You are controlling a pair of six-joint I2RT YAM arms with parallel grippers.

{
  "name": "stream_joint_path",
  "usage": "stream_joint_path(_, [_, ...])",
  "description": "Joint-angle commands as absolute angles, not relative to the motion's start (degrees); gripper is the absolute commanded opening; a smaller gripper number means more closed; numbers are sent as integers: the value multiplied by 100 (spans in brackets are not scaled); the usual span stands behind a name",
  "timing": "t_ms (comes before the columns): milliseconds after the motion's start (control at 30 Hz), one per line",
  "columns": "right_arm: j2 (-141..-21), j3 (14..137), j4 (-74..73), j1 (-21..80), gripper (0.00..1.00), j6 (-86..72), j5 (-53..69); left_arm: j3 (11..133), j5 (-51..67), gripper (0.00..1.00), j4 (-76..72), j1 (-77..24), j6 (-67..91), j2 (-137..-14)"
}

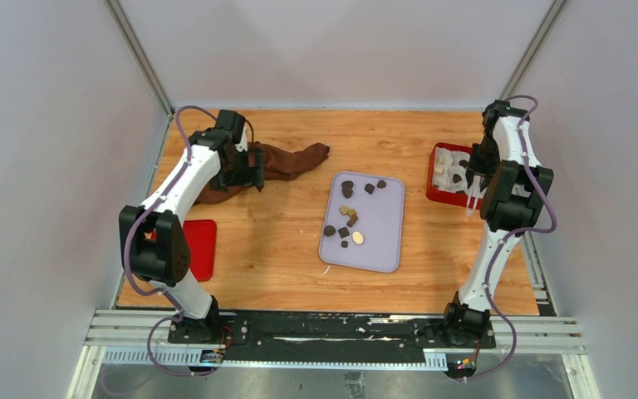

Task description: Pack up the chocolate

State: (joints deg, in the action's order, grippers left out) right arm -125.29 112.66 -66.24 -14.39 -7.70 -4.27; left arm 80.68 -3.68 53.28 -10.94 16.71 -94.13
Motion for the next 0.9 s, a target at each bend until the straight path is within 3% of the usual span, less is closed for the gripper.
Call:
stream_joint_path(0, [-12586, 11252, -6689, -1523, 38, -728, -409, 8156, -382, 100, 5349, -1072, 1658, -9365])
stream_joint_path(500, [-11833, 11106, -6678, -1524, 36, -741, -457, 8130, -378, 100, 5353, -1072, 1670, -9315])
stream_joint_path(867, [-10186, 9563, -6519, -1039, 0, -730, 235, 8177, -307, 100, 5353, -1072, 1635, -9312])
